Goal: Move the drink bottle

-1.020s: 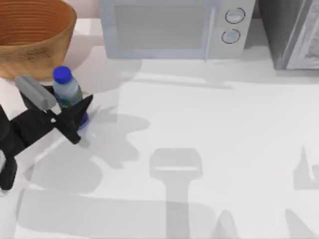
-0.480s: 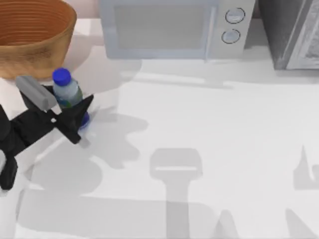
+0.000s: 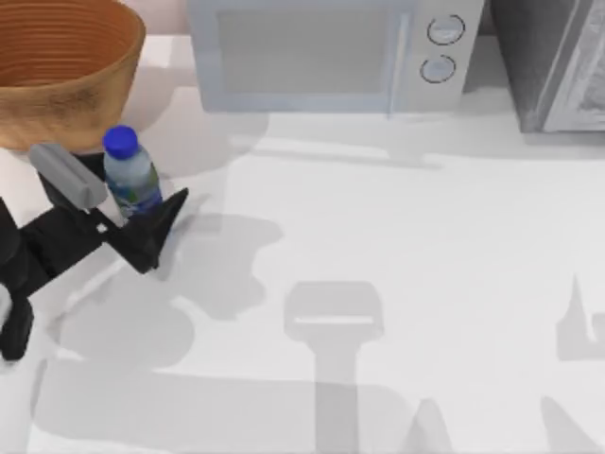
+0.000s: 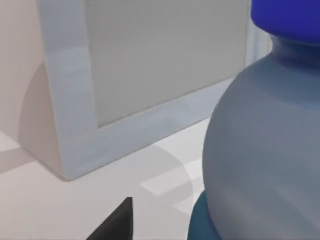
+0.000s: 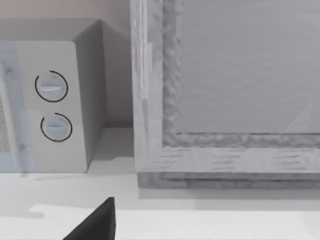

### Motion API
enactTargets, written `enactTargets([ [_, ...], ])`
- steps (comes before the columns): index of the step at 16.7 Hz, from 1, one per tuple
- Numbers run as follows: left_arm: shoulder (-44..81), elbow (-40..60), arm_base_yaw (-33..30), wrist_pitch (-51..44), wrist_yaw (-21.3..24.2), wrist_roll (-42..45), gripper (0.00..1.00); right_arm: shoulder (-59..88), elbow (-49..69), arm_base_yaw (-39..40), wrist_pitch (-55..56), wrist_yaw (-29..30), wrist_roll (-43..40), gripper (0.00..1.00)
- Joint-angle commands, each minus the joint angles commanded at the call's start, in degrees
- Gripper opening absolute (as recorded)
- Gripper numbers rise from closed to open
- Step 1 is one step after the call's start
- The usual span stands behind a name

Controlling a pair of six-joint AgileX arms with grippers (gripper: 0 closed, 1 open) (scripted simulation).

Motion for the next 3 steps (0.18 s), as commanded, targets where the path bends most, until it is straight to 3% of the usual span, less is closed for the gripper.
enactTargets([
  [3,0.0,0.0,0.0,0.0,0.0,0.0,1.0,0.0,0.0,0.0,0.0,0.0,0.0,1.0],
])
